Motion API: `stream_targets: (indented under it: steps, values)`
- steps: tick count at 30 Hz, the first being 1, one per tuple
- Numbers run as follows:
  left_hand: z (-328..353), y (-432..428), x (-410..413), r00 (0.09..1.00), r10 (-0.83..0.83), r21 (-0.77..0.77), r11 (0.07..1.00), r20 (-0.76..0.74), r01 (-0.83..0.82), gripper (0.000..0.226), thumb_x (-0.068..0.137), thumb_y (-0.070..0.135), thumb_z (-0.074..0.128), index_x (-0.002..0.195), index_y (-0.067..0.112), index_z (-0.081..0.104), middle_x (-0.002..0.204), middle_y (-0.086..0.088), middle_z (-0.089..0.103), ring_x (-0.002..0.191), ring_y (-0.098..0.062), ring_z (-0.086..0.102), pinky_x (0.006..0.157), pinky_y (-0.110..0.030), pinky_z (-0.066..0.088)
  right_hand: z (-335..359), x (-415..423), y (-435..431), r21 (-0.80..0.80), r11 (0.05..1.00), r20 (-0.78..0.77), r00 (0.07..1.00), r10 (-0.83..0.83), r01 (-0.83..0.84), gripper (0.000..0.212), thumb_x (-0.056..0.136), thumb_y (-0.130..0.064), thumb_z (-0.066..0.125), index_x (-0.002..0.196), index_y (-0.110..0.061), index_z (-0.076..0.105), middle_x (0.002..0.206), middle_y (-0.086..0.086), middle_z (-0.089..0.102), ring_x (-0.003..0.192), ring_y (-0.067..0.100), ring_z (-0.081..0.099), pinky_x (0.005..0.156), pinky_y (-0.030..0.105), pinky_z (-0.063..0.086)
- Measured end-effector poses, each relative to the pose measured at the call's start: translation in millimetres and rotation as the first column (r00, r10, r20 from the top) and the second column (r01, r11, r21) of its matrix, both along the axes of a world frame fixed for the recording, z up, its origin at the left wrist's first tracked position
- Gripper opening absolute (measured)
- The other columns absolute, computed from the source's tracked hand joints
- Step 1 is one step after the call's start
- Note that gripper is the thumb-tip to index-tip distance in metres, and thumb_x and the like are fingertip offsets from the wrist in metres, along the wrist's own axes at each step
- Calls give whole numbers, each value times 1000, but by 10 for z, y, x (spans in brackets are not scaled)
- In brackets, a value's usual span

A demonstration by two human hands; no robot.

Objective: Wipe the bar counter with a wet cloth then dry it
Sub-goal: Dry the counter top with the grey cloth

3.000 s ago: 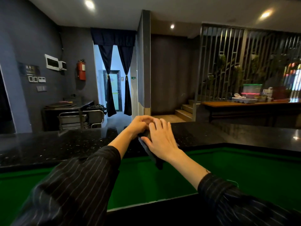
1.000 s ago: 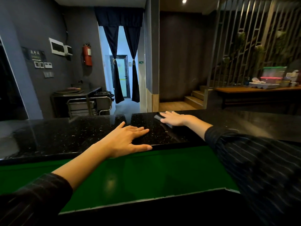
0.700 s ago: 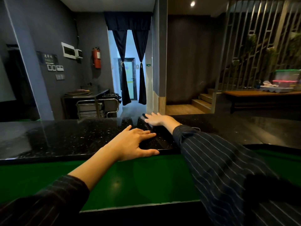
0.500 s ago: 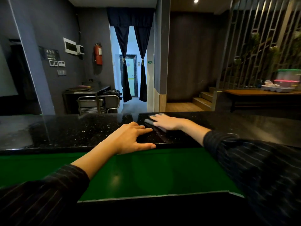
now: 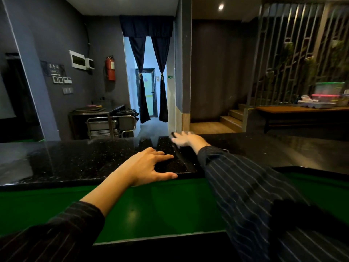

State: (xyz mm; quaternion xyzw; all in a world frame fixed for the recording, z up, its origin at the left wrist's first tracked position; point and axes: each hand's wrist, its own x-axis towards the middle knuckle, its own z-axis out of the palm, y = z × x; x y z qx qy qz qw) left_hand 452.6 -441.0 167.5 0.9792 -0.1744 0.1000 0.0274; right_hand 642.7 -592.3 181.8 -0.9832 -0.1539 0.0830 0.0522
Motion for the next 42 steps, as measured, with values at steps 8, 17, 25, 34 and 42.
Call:
stream_targets:
  steps: [8, 17, 25, 34, 42]
  values:
    - [-11, -12, -48, 997, 4, -35, 999, -71, -6, 83, 70, 84, 34, 144, 46, 27, 153, 5, 33, 137, -12, 28, 115, -32, 22, 58, -301, -618, 44, 988, 6, 989, 150, -150, 57, 102, -42, 26, 154, -25, 11, 162, 6, 8, 150, 29, 5, 120, 47, 4]
    - [-14, -32, 12, 999, 1, 5, 1000, -54, 0, 85, 69, 86, 32, 144, 46, 26, 153, 5, 33, 137, -11, 28, 116, -33, 25, 66, 205, -1252, 15, 963, 13, 963, -270, 270, 62, 96, -60, 18, 153, -34, 11, 163, 6, 6, 148, 36, 6, 116, 59, 8]
    - [2, -22, -35, 999, 20, 9, 1000, -41, -20, 87, 68, 85, 31, 143, 42, 33, 149, 0, 41, 134, -16, 35, 115, -35, 26, 4, -429, -571, -10, 999, 51, 998, 31, -31, 65, 94, -59, 16, 153, -33, 10, 163, 2, 7, 149, 33, 5, 116, 60, 8]
    - [-103, -200, -200, 986, 146, 52, 988, -83, -142, 89, 78, 79, 18, 151, 29, 14, 159, -7, 16, 147, -22, 15, 117, -47, 17, -15, -896, -1542, 63, 982, 59, 981, -184, 180, 57, 99, -54, 20, 153, -36, 13, 163, -3, 9, 150, 25, 6, 118, 52, 5]
    - [-57, -260, -222, 980, 178, 110, 980, -93, -168, 82, 85, 72, 23, 152, 26, 12, 160, -7, 15, 147, -24, 13, 118, -49, 15, -91, -1453, -412, 57, 998, 153, 988, -32, 23, 59, 97, -52, 17, 152, -33, 16, 162, 5, 15, 148, 32, 11, 117, 55, 14]
